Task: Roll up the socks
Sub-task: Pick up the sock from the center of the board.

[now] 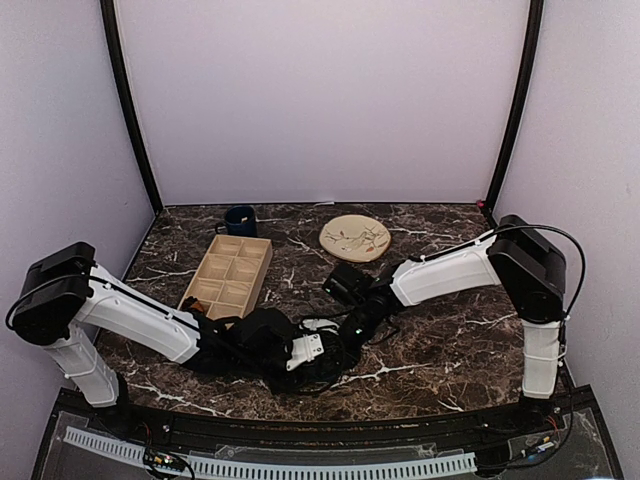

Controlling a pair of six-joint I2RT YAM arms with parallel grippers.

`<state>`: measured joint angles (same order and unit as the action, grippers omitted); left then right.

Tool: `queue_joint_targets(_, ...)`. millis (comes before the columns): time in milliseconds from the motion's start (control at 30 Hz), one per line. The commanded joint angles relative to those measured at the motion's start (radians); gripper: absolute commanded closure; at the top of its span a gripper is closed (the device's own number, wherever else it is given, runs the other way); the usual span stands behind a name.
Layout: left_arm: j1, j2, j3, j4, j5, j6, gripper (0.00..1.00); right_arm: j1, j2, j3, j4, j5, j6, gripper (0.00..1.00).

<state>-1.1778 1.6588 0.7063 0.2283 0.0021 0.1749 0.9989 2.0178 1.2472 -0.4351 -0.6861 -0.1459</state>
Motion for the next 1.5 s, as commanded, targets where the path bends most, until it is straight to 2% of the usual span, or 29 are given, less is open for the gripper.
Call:
queue_joint_targets(0,-0.013,0.067,0.014,-0.143,-0.066,0.008,0.57,0.018,0.020,0.011,-0.051,-0.025,0.019,0.93)
queue_joint_targets(167,-0.020,0.081,0.022,-0.170,-0.096,-0.012,0.62,0.014,0.017,0.011,-0.055,-0.027,0.016,0.93)
queue_joint_targets(333,-0.020,0.097,0.030,-0.195,-0.101,-0.023,0.73,0.005,0.006,-0.007,-0.057,-0.025,0.014,0.93)
queue_joint_targets(633,-0.022,0.117,0.036,-0.211,-0.089,-0.032,0.99,-0.004,-0.017,-0.036,-0.044,-0.018,0.017,0.92)
queue_joint_targets(967,-0.022,0.144,0.047,-0.227,-0.057,-0.039,1.00,-0.014,-0.042,-0.068,-0.017,0.001,0.039,0.71)
queue_joint_targets(1467,-0.021,0.183,0.057,-0.245,-0.048,-0.051,1.00,-0.039,-0.112,-0.152,0.019,0.023,0.054,0.66)
